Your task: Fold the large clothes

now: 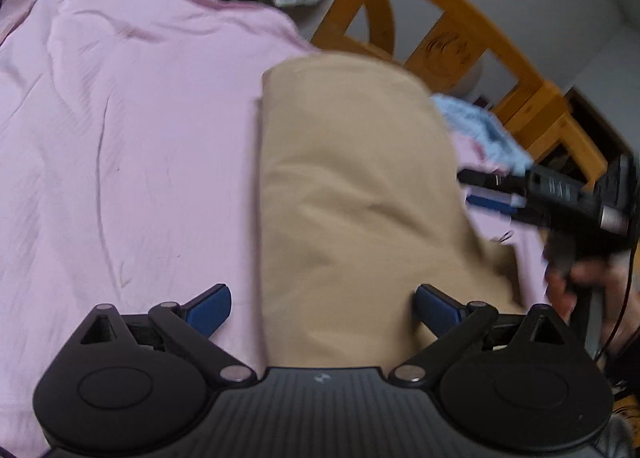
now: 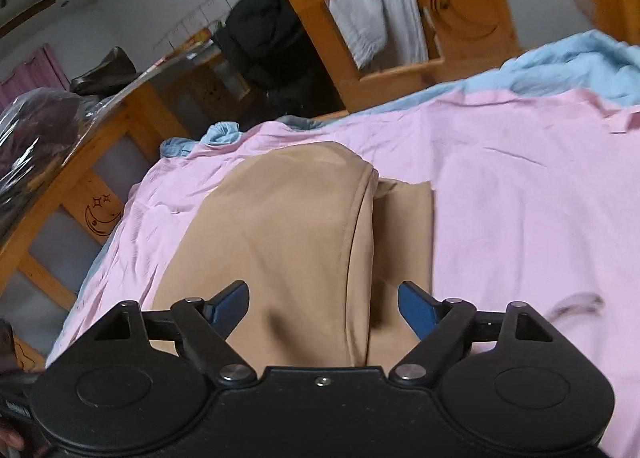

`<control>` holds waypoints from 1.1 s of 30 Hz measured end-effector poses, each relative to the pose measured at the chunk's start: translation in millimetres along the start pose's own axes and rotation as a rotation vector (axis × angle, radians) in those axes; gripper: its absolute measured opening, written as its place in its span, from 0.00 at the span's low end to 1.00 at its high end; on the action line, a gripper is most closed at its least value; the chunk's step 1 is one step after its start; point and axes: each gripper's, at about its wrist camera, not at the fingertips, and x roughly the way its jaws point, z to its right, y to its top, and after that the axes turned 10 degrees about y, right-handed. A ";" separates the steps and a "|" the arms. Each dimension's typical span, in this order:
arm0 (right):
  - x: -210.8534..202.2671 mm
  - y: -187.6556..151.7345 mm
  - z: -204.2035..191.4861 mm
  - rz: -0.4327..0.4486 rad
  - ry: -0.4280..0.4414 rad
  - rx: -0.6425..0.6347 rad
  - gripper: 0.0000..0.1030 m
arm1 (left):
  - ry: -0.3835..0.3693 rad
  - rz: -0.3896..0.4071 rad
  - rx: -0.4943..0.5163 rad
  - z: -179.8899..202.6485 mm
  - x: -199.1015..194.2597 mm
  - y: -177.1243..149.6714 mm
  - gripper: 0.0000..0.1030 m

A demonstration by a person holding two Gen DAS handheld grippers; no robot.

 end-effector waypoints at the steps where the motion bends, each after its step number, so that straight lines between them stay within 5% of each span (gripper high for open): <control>1: 9.2 5.8 3.4 -0.013 -0.002 -0.002 0.72 | 0.002 -0.010 0.009 0.9 4.7 -0.7 0.97; 2: 16.2 9.3 7.1 -0.023 0.010 0.013 0.69 | 0.000 -0.020 0.011 1.4 9.5 -1.1 0.98; 4: 27.4 12.1 15.5 -0.041 0.056 0.065 0.35 | -0.013 -0.039 -0.010 1.2 14.8 -0.7 0.98; 7: 25.3 12.9 9.6 -0.035 0.023 0.010 0.08 | -0.015 -0.051 -0.006 5.0 18.9 0.5 0.98; 11: 18.6 -1.9 -3.9 -0.043 -0.087 -0.130 0.05 | 0.004 -0.047 0.056 16.3 20.3 -4.7 0.98; 16: 36.4 -27.1 14.0 -0.079 -0.156 -0.101 0.04 | 0.018 -0.048 0.052 20.6 13.1 -4.4 0.97; 18: 36.6 -26.9 6.2 -0.076 -0.180 -0.138 0.06 | 0.025 -0.028 0.047 21.5 6.3 -5.1 0.97; 23: 14.9 -14.8 -25.7 -0.008 -0.263 -0.287 0.29 | 0.052 -0.007 0.052 21.6 -0.4 -2.3 0.98; 25: 6.7 -4.3 -31.1 0.020 -0.238 -0.289 0.59 | 0.052 -0.007 0.050 20.1 -0.8 -0.1 0.99; 27: 3.5 4.1 -25.3 0.024 -0.200 -0.250 0.75 | 0.051 -0.012 0.052 18.7 -0.2 2.1 0.99; 31: 2.5 16.0 -6.9 0.007 -0.099 -0.136 0.75 | 0.051 -0.018 0.077 18.8 2.5 3.6 0.99; 33: 2.1 21.5 -18.6 0.051 -0.100 -0.186 0.76 | 0.058 -0.025 0.080 20.9 5.1 3.3 1.00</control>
